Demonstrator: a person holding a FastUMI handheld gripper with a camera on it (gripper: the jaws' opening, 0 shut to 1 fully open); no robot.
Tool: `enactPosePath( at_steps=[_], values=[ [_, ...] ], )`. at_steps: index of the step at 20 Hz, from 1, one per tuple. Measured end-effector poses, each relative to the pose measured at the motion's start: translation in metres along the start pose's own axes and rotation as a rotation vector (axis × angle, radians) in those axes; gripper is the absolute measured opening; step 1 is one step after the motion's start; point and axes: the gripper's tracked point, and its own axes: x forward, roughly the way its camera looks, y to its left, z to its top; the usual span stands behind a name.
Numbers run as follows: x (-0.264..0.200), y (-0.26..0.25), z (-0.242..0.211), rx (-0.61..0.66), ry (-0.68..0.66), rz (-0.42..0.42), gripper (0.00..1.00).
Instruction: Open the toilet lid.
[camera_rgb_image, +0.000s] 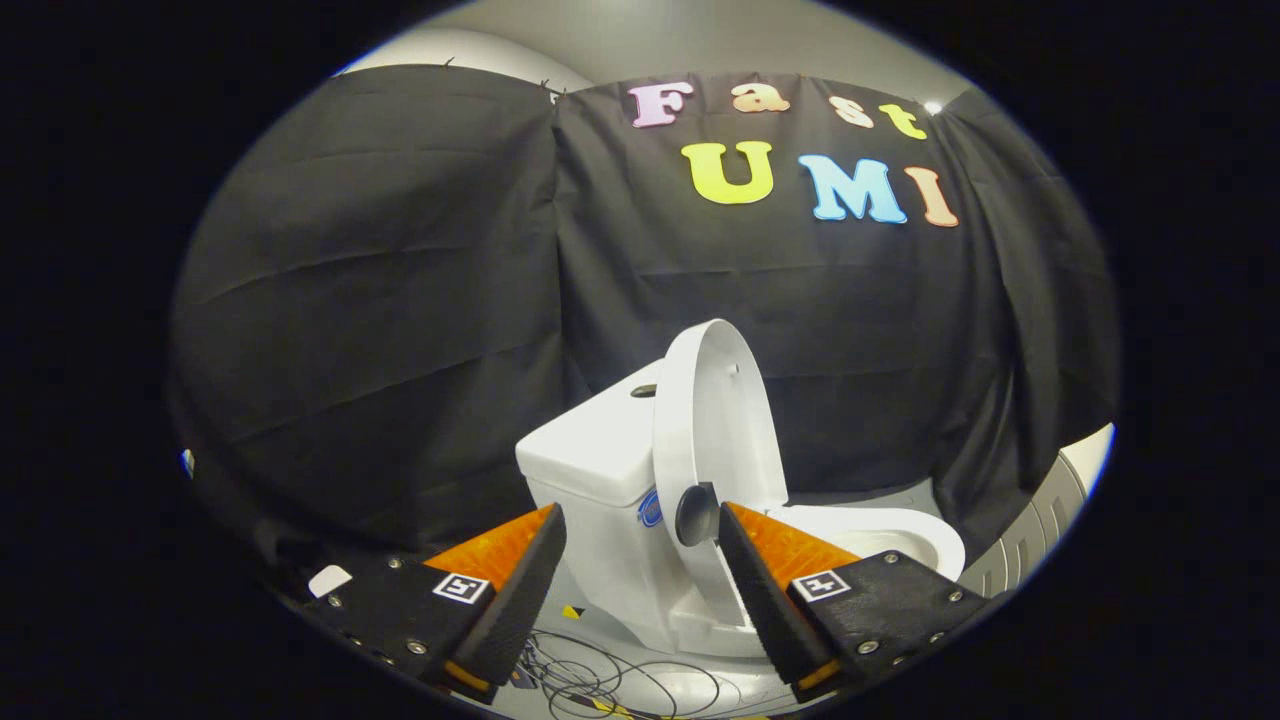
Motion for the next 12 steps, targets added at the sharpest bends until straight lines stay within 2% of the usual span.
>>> enactPosePath(
  at_steps=[6, 9, 12],
  values=[
    [-0.041, -0.050, 0.071, 0.023, -0.149, 0.045, 0.94],
    [-0.060, -0.064, 0.108, 0.008, -0.213, 0.178, 0.94],
    [-0.087, -0.126, 0.141, -0.110, -0.288, 0.114, 0.95]
  ],
)
